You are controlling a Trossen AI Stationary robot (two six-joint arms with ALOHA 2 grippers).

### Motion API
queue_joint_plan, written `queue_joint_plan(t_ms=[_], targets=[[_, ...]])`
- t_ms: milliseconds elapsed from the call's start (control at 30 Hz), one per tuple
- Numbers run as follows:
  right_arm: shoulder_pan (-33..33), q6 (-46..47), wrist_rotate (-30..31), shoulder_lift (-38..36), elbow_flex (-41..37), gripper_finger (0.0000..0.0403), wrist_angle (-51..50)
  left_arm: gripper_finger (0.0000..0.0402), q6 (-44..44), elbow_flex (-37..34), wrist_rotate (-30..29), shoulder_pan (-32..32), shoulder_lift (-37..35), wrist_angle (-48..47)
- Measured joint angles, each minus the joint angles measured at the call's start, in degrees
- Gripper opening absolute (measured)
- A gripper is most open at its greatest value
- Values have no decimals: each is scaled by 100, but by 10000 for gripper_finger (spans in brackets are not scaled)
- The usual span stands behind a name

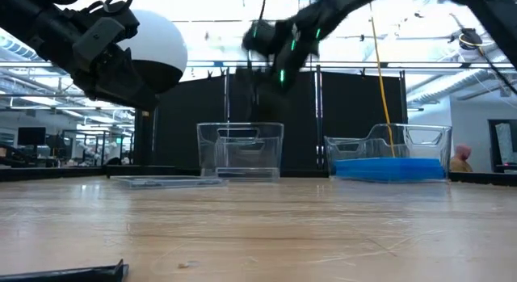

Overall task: Pick & place jewel cases by type
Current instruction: Put the black CD case into the left transparent bin

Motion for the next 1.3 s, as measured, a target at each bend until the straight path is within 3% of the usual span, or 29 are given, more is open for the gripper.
queue_joint_plan(t_ms=[167, 367, 567, 767, 1033, 1300], targets=[[518, 1, -124, -848, -69, 0, 91, 140, 93, 0, 106, 142, 0, -108], [1359, 21, -132, -1761, -758, 0, 213, 140, -409, 2, 486, 947, 110, -311], [2348, 127, -141, -2750, -2355, 0, 1404, 140, -239, 2, 1529, 1866, 486, -389], [3040, 573, 180, -3674, -4286, 0, 3451, 140, -431, 0, 2230, 2449, 811, -511], [3341, 1093, 325, -4249, -6082, 0, 5735, 140, -558, 26, 3503, 2687, 1476, -129], [3341, 1358, 314, -4309, -6424, 0, 5929, 140, -226, 24, 4934, 2254, 2012, 1195]])
